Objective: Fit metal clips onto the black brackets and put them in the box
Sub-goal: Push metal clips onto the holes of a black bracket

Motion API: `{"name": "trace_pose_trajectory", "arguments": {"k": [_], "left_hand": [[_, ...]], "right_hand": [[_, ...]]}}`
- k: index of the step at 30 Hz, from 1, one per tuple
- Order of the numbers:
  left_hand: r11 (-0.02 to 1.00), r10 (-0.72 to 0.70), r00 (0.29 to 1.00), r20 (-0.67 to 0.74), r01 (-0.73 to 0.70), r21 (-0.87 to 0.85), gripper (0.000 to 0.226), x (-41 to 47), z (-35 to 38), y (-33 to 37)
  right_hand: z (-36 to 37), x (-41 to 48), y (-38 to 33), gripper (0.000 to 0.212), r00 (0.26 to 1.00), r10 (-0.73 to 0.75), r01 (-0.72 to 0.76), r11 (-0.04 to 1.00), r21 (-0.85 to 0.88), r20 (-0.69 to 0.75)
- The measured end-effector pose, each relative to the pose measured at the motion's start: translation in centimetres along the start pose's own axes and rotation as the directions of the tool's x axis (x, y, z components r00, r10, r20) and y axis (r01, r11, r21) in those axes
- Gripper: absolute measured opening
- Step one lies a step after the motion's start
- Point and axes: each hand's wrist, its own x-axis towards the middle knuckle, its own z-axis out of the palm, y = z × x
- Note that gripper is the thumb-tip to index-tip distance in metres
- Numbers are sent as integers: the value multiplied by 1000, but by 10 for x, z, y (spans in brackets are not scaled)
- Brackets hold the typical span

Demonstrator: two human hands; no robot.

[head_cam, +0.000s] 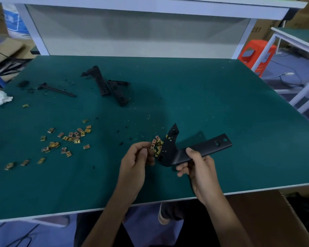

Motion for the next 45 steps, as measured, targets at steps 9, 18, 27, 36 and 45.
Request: {"name": "trace_pose_trajectory", "arguments": {"k": [9, 18, 27, 36, 45], "left_hand": [[995, -67, 992, 103, 74, -73, 14, 0, -4, 6], [977, -123, 989, 78, 135, -165, 18, 1, -3, 8], [990, -89, 990, 108, 100, -95, 10, 1, -6, 6], [991, -89, 991, 100, 98, -90, 17, 0, -5, 8], [993, -58, 991, 121, 45, 109, 20, 2, -6, 9]], "right_hand": [[4, -4, 2, 20, 995, -83, 88, 992, -89, 60], [1, -1, 8, 21, 991, -113, 121, 985, -125, 67], [1, 0, 10, 33, 988, -141, 149, 976, -161, 60], [-2, 1, 13, 31, 988, -150, 152, 972, -180, 28], [-5, -1, 16, 39, 976, -214, 209, 899, -384, 32]]}}
